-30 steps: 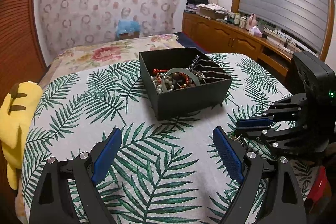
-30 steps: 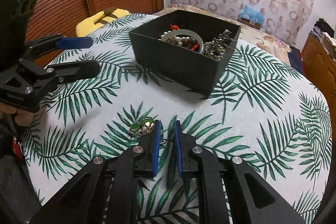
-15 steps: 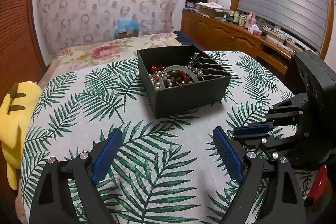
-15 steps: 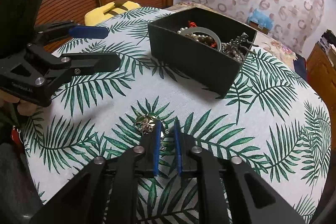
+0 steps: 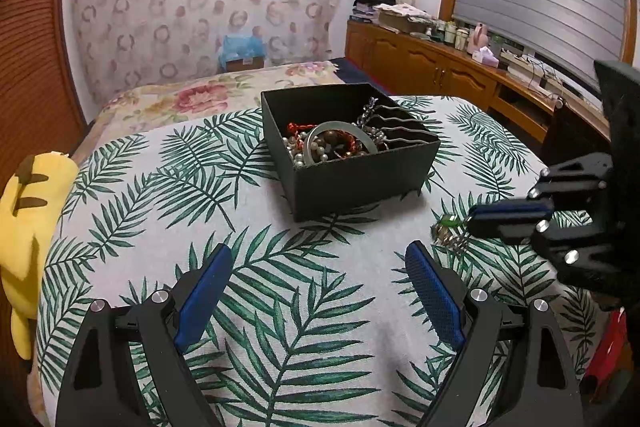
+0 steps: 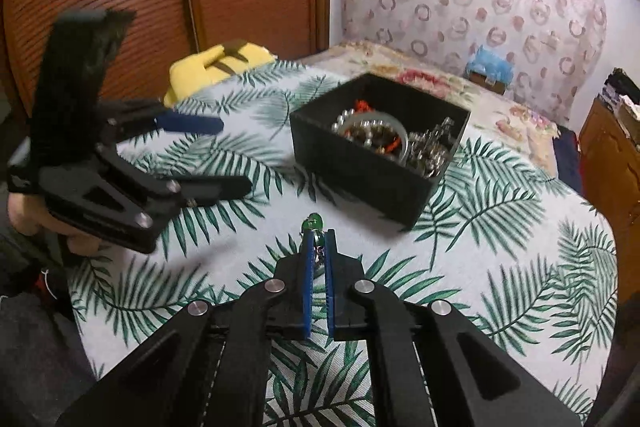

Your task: Organize jewelry

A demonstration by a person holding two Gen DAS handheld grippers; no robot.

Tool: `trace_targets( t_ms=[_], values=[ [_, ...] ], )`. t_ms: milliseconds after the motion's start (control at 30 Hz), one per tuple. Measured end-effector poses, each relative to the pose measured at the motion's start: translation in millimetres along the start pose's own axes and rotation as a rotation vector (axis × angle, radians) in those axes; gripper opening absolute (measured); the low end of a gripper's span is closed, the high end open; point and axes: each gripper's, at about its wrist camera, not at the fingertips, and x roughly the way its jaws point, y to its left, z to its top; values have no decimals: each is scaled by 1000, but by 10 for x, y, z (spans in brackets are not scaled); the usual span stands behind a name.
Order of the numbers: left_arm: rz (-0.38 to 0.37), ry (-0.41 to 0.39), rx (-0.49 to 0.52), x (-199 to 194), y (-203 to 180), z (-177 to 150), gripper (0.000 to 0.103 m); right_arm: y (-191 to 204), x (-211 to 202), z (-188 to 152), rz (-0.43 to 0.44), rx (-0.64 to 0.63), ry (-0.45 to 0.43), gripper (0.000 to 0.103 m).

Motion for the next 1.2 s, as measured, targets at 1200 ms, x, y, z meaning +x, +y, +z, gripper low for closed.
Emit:
trace_targets(
  t_ms=[1200],
  values=[
    [0, 3, -7, 21, -3, -46, 85, -90, 241, -27, -16, 26, 45, 19]
  ],
)
